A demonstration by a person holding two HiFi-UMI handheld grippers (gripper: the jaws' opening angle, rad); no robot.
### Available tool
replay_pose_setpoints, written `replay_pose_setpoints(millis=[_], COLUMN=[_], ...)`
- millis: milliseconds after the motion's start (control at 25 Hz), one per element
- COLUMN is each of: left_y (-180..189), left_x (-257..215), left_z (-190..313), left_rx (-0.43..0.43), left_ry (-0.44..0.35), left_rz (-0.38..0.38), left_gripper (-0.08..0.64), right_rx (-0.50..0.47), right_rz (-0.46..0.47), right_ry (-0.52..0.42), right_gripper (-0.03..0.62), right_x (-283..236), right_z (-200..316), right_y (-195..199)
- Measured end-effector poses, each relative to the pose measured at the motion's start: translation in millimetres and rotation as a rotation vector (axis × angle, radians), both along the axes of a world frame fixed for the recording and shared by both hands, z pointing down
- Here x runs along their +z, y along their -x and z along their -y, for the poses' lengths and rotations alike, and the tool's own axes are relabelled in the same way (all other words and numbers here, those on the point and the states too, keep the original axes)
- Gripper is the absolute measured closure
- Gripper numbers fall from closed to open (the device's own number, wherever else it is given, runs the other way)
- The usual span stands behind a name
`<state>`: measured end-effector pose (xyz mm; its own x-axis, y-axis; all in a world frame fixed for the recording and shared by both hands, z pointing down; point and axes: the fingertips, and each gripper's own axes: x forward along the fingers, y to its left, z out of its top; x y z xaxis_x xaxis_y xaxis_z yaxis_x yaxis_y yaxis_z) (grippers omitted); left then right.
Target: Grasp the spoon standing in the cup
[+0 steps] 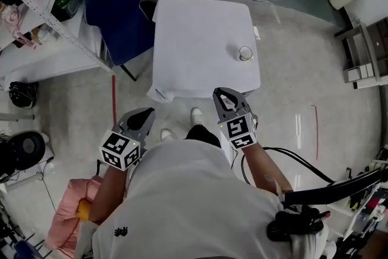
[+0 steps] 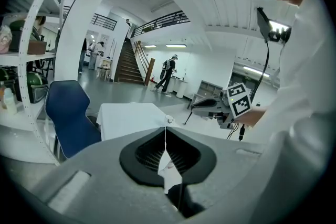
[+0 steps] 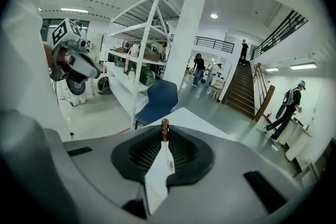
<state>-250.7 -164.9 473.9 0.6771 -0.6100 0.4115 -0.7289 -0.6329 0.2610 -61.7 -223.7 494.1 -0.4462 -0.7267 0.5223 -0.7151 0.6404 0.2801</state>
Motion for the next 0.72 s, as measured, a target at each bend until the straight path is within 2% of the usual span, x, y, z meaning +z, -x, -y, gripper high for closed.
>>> replay_pose_setpoints(millis=[360,720], left_y=[16.5,-0.3], left_x=[8.7,10.6], left_z=[-23.5,-43.1], left_rx=[0.012,0.06], left_ry=[0.018,0.02], left_rz=[-0.01,-0.01], left_gripper=[0.548,0.548], right_rx=[-0.035,-0.031], right_rz=[0.007,0.019], right_ry=[-0.006,-0.006], right_gripper=[0.543,0.543], right_x=[-5.1,-9.2], right_z=[-30.1,-62.6], right_y=[34.1,32.3])
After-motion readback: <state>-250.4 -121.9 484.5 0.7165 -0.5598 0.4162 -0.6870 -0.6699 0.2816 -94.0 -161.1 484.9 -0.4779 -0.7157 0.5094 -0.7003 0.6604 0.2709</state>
